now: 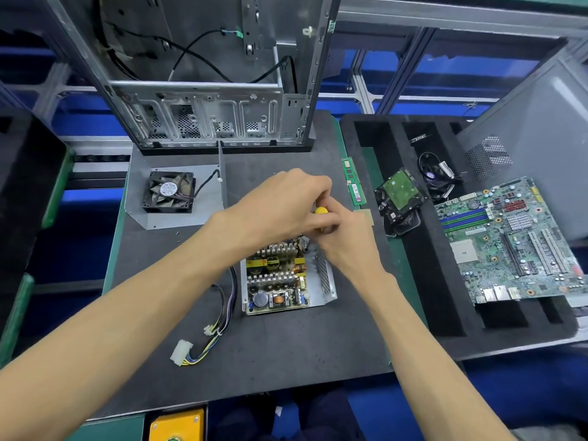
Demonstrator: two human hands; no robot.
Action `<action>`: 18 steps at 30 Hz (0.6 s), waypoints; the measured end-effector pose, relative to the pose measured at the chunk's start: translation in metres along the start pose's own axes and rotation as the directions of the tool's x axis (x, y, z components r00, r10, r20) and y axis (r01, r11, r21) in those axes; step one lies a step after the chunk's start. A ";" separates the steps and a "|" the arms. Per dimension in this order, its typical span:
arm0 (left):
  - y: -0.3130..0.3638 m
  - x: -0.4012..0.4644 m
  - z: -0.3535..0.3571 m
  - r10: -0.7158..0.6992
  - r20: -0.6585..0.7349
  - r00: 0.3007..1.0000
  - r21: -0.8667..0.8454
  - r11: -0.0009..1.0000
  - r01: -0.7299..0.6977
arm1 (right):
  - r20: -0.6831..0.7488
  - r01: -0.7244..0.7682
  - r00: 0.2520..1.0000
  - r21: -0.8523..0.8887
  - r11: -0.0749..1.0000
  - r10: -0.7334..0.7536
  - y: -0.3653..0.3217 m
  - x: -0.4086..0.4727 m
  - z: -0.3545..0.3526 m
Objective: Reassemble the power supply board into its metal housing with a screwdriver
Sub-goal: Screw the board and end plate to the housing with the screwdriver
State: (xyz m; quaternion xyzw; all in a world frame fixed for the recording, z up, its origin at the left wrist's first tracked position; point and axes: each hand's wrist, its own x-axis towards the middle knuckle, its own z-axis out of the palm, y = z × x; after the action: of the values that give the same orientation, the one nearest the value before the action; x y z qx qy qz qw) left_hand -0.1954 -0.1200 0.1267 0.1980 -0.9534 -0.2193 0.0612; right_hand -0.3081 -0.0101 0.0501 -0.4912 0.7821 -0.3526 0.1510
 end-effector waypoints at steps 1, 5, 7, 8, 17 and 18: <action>0.002 0.000 -0.001 0.012 0.000 1.000 0.021 1.000 -0.012 | 0.010 -0.020 1.000 0.001 1.000 0.020 0.000 0.000 -0.001; 0.004 -0.004 -0.007 0.097 0.153 0.983 0.014 0.995 -0.101 | 0.117 -0.021 0.993 0.192 0.981 -0.002 0.006 -0.008 -0.008; 0.003 -0.006 -0.010 0.128 0.200 0.972 -0.037 0.992 -0.123 | 0.124 -0.003 0.992 0.257 0.966 -0.030 0.007 -0.013 -0.012; 0.004 -0.007 -0.010 0.124 0.183 0.975 -0.044 0.992 -0.118 | 0.124 -0.009 0.992 0.274 0.962 -0.026 0.008 -0.015 -0.013; 0.012 -0.004 -0.012 0.123 0.246 0.961 0.115 0.981 -0.155 | 0.120 -0.043 0.993 0.353 0.935 0.001 0.008 -0.015 -0.009; 0.011 -0.004 -0.013 0.143 0.252 0.957 0.098 0.980 -0.172 | 0.122 -0.041 0.992 0.361 0.932 -0.004 0.009 -0.016 -0.008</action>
State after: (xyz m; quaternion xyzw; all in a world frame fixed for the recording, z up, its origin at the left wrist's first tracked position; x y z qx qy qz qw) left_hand -0.1927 -0.1149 0.1433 0.0962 -0.9777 -0.1792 -0.0512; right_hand -0.3117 0.0093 0.0480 -0.4678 0.6975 -0.4591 0.2895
